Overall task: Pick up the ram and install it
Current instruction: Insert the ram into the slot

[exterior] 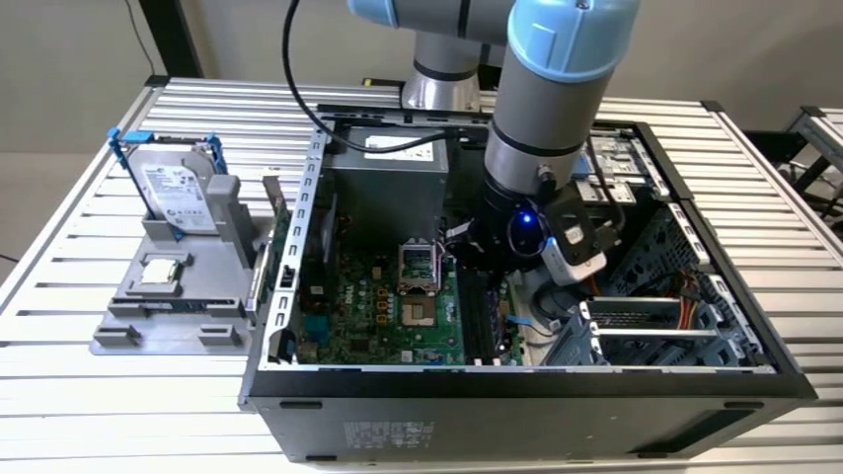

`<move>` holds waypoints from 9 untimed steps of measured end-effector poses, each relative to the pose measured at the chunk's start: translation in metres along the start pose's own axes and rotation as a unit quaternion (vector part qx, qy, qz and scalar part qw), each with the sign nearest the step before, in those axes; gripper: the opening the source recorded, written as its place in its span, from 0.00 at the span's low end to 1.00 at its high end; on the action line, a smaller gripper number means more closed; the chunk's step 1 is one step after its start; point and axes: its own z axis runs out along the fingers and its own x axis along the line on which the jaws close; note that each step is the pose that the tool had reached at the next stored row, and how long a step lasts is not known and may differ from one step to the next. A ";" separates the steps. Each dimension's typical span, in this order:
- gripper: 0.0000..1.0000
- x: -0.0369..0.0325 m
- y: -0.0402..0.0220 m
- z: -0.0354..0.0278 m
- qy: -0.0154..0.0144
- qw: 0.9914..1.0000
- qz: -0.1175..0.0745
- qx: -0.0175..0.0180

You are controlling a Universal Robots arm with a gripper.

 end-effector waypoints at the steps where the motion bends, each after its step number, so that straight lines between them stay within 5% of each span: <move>1: 0.00 -0.0001 0.0000 0.0002 0.000 1.000 0.000 0.000; 9: 0.00 0.0000 0.0000 0.0005 0.000 1.000 -0.010 -0.001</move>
